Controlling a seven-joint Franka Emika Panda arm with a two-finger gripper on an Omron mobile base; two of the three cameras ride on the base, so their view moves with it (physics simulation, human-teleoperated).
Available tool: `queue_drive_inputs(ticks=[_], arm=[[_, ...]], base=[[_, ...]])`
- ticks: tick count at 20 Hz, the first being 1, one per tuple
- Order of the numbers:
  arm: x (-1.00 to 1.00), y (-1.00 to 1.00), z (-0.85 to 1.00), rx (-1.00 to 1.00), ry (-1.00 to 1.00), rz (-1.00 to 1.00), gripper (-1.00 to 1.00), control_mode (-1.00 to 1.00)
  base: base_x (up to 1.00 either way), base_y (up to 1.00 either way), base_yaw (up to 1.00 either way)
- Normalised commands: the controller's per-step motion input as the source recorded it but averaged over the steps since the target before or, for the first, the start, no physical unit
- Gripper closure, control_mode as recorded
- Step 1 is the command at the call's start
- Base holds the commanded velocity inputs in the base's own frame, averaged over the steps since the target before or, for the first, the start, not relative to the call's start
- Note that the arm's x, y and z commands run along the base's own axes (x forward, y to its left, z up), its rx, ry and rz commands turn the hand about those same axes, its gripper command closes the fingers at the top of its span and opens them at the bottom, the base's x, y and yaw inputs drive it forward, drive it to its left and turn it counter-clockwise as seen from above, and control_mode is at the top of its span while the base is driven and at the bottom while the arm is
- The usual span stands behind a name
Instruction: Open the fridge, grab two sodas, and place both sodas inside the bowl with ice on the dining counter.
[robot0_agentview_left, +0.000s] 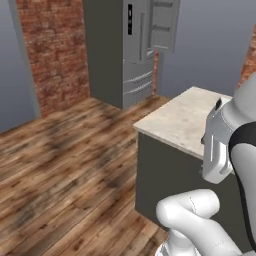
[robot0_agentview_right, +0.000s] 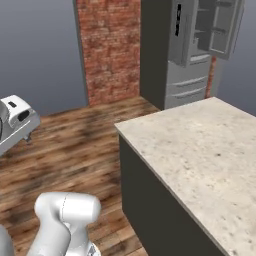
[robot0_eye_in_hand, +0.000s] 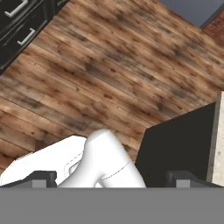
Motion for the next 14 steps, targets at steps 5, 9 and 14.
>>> queue_drive_inputs(ticks=[5, 9, 14], arm=[[0.0, 0.0, 0.0, 0.0, 0.0, 0.0, -1.0, 1.0], [0.0, 0.0, 0.0, 0.0, 0.0, 0.0, -1.0, 1.0], [0.0, 0.0, 0.0, 0.0, 0.0, 0.0, -1.0, 1.0]], base=[[1.0, 0.7, -0.1], [1.0, 0.69, -0.13], [1.0, 0.66, -0.17]])
